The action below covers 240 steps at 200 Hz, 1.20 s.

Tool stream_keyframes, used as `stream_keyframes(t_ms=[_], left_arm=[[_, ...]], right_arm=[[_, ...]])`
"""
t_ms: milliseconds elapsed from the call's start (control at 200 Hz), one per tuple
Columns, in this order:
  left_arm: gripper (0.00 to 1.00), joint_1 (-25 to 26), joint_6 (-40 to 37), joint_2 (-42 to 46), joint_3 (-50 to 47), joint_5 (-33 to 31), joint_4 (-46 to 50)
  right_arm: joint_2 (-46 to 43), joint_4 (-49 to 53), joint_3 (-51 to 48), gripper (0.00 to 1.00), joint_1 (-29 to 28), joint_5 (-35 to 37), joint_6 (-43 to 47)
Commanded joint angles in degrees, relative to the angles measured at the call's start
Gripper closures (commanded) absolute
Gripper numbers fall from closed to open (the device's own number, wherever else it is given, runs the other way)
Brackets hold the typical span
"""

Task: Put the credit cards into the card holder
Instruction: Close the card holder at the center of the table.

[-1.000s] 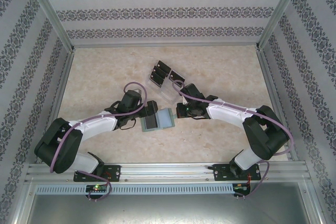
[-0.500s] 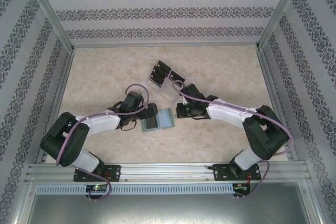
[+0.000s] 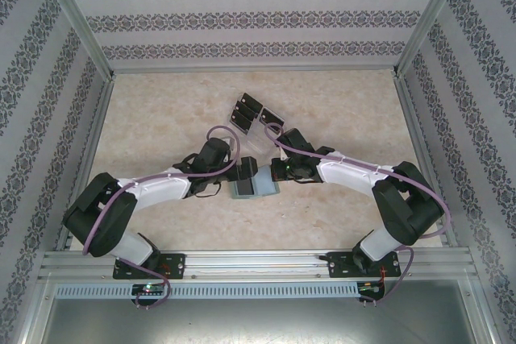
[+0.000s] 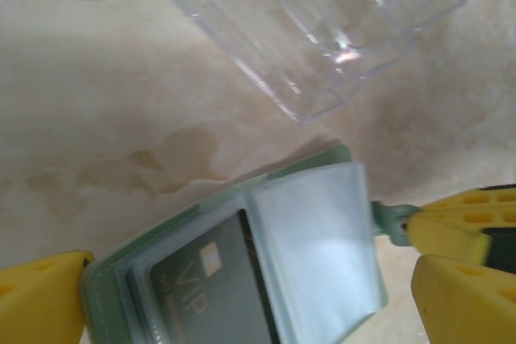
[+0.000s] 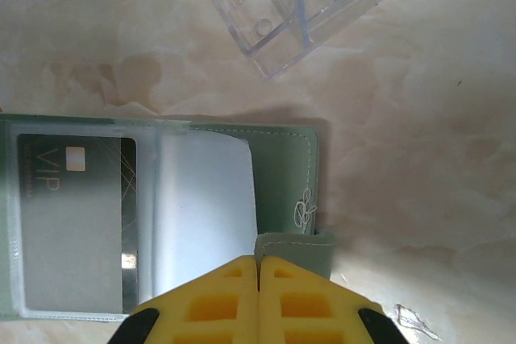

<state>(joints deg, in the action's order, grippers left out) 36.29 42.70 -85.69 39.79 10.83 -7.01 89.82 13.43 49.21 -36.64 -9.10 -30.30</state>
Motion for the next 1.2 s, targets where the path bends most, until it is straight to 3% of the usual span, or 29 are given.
stream_keyframes(t_ms=[0, 225, 620, 700, 844, 1034, 1194], left_arm=[[0.0, 1.9, 2.2, 0.4, 1.5, 1.4, -4.2], [0.0, 6.4, 5.5, -2.7, 4.1, 0.8, -9.9], [0.0, 11.9, 9.6, -11.8, 9.0, -0.9, -18.4], [0.0, 12.7, 10.1, -13.6, 9.6, -1.2, -19.1], [0.0, 13.4, 10.1, -15.3, 9.9, -2.5, -17.4], [0.0, 13.5, 11.2, -16.0, 8.5, -4.3, -18.8], [0.0, 13.4, 10.6, -14.6, 9.2, -5.8, -16.3]], right_arm=[[0.8, -1.2, -0.3, 1.0, -0.6, -1.1, -1.1], [0.1, -1.2, -1.4, 1.0, -0.1, -0.7, -1.2], [-6.4, -1.7, -8.2, 1.0, 6.7, -1.9, -2.6], [-7.9, -2.2, -10.0, 0.75, 8.1, -2.1, -3.4], [-12.4, -0.5, -11.8, 0.63, 9.3, -2.4, -3.7], [-16.9, 1.0, -12.9, 0.58, 9.6, -3.8, -4.7], [-19.0, -1.7, -15.2, 0.65, 7.8, -6.9, -8.1]])
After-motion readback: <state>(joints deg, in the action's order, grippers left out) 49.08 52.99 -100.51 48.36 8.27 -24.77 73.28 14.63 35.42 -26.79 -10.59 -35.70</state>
